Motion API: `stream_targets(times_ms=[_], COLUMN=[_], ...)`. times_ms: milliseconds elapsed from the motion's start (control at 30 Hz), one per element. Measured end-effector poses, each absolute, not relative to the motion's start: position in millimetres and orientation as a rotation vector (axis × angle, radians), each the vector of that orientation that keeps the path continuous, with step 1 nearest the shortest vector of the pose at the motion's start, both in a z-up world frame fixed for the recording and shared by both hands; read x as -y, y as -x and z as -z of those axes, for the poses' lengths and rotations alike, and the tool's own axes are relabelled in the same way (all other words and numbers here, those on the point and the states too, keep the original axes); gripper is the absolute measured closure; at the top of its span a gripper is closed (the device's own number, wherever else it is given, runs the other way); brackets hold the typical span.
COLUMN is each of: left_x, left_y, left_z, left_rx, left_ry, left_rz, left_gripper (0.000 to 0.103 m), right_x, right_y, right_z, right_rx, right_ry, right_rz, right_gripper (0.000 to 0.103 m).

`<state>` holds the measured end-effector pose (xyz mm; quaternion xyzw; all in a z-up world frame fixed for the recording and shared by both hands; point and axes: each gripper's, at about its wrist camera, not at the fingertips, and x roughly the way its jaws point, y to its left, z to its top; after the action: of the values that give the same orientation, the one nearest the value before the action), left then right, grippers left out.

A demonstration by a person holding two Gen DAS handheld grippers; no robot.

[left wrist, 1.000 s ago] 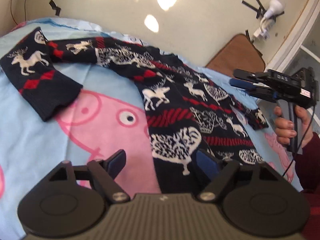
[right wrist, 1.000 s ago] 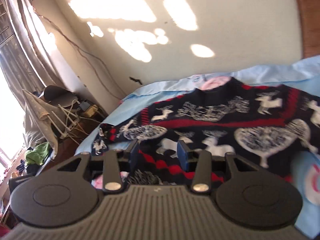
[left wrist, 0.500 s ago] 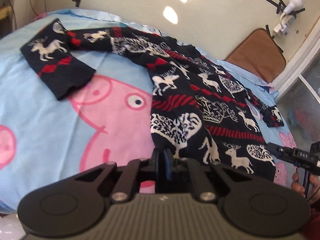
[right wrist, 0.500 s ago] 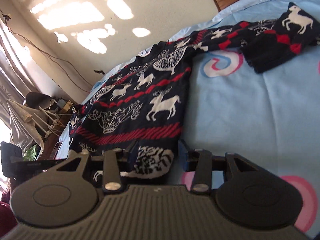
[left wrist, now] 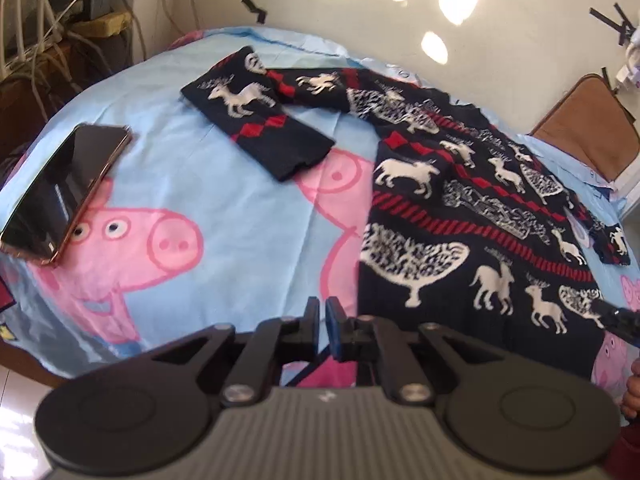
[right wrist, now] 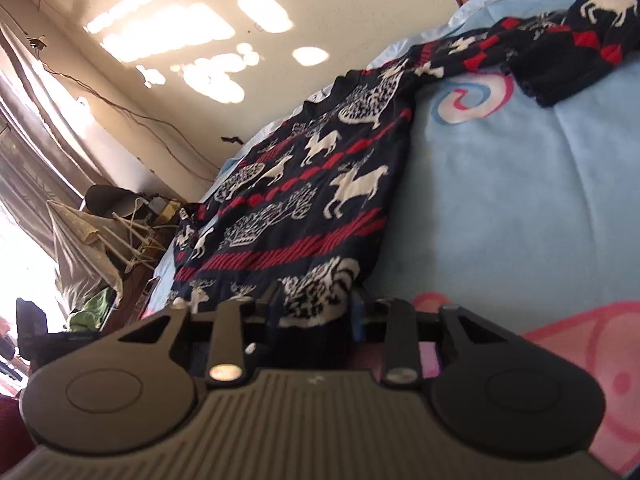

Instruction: Fold small clothes

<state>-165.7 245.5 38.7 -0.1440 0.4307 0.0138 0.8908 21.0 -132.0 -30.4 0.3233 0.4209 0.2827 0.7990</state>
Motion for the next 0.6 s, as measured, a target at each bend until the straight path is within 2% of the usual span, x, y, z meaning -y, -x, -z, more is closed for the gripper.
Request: stream_targets(times_ms=[100, 200, 267, 300, 333, 400, 500, 567, 600], left_x=[-229.6, -209.9, -200.7, -197.2, -194.1, -188.4, -183.6, -178.1, -176.1], left_y=[150.2, 134.2, 124.1, 119.6, 115.5, 108.3, 97.1, 83.7, 78.3], left_z=[-46.4, -47.2, -43.6, -42.3, -41.4, -40.9, -45.0, -49.1, -50.5], left_rx=[-0.863, -0.872, -0.884, -0.888, -0.890, -0.882, -0.851, -0.822, -0.808], left_ry=[0.240, 0.189, 0.173, 0.168, 0.163, 0.162, 0.166, 0.180, 0.188], left_rz=[0.040, 0.108, 0.147, 0.160, 0.171, 0.189, 0.209, 0.222, 0.228], left_gripper=[0.085, 0.083, 0.082, 0.081, 0.080, 0.071, 0.065, 0.064, 0.062], right_x=[135.3, 158.4, 167.5, 169.3, 172.3, 182.3, 209.2, 229.6, 238.3], right_y=[-13.7, -0.8, 5.3, 6.7, 6.7, 6.0, 1.8, -3.2, -7.6], right_z=[17.0, -18.6, -31.2, -29.6, -23.6, -3.5, 2.5, -0.8, -2.5], right_rx=[-0.871, -0.769, -0.782, -0.821, -0.856, -0.929, -0.864, -0.756, -0.711], right_ry=[-0.719, -0.699, -0.617, -0.574, -0.572, -0.626, -0.719, -0.815, -0.832], right_rz=[-0.625, -0.647, -0.617, -0.577, -0.549, -0.479, -0.349, -0.267, -0.210], right_gripper=[0.093, 0.093, 0.092, 0.093, 0.088, 0.087, 0.087, 0.082, 0.072])
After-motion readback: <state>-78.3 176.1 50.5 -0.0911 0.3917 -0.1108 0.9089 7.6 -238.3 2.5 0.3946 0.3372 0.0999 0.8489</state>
